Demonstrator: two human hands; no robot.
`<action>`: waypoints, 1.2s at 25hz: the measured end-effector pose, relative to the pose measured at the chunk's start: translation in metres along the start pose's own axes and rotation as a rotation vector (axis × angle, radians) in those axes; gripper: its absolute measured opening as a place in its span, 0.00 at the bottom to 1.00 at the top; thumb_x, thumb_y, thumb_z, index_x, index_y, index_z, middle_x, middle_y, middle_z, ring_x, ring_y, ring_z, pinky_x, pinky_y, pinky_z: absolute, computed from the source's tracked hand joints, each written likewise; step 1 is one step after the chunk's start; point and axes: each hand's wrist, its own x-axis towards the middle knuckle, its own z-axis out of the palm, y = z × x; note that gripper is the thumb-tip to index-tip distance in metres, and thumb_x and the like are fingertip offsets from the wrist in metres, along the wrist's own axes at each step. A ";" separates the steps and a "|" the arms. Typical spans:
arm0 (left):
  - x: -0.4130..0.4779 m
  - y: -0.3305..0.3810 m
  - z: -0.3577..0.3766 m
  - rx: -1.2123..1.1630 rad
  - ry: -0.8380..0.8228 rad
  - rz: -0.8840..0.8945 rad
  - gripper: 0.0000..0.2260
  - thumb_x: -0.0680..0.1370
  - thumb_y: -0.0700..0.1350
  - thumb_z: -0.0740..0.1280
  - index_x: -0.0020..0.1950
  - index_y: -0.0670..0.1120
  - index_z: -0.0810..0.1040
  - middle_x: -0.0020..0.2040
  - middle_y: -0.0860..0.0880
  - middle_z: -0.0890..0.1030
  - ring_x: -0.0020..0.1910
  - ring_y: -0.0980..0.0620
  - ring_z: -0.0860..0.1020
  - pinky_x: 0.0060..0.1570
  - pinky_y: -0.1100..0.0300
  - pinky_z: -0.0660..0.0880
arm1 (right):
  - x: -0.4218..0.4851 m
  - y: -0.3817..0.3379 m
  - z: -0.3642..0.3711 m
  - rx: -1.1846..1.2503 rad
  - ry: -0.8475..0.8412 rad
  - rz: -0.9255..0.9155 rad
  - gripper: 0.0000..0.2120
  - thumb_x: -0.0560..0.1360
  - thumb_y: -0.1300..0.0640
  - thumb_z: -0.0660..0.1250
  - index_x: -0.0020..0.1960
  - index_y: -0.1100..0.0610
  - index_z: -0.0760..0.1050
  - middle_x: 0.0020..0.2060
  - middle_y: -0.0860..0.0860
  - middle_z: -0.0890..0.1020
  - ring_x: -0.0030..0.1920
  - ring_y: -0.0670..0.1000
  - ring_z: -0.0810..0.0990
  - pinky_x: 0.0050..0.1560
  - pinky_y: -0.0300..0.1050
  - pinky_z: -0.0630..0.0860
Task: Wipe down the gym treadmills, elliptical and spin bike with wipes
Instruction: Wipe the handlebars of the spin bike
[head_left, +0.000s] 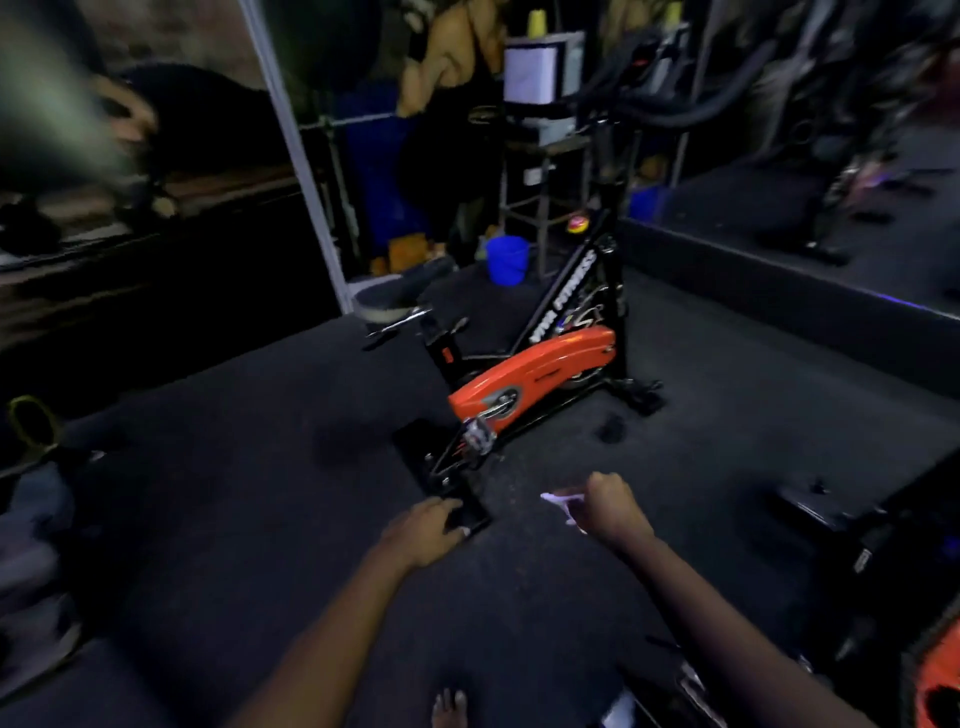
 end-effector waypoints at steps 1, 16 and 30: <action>0.035 0.005 -0.014 0.007 -0.012 0.065 0.24 0.81 0.53 0.58 0.75 0.47 0.61 0.72 0.45 0.66 0.71 0.48 0.65 0.67 0.60 0.63 | 0.017 0.008 -0.010 0.020 0.059 0.071 0.14 0.74 0.52 0.66 0.36 0.63 0.75 0.43 0.62 0.83 0.49 0.61 0.80 0.49 0.48 0.75; 0.380 0.277 -0.077 0.328 -0.248 0.974 0.24 0.80 0.54 0.59 0.75 0.47 0.61 0.73 0.47 0.65 0.72 0.48 0.64 0.69 0.56 0.62 | 0.092 0.161 -0.155 0.139 0.781 0.801 0.10 0.73 0.52 0.69 0.53 0.51 0.82 0.45 0.58 0.84 0.51 0.59 0.80 0.45 0.47 0.74; 0.478 0.630 -0.132 -0.038 0.030 1.657 0.25 0.80 0.56 0.58 0.75 0.50 0.61 0.73 0.50 0.64 0.74 0.52 0.59 0.74 0.55 0.54 | 0.109 0.306 -0.385 0.091 1.539 1.006 0.13 0.70 0.66 0.66 0.51 0.55 0.83 0.44 0.55 0.85 0.47 0.52 0.83 0.41 0.36 0.69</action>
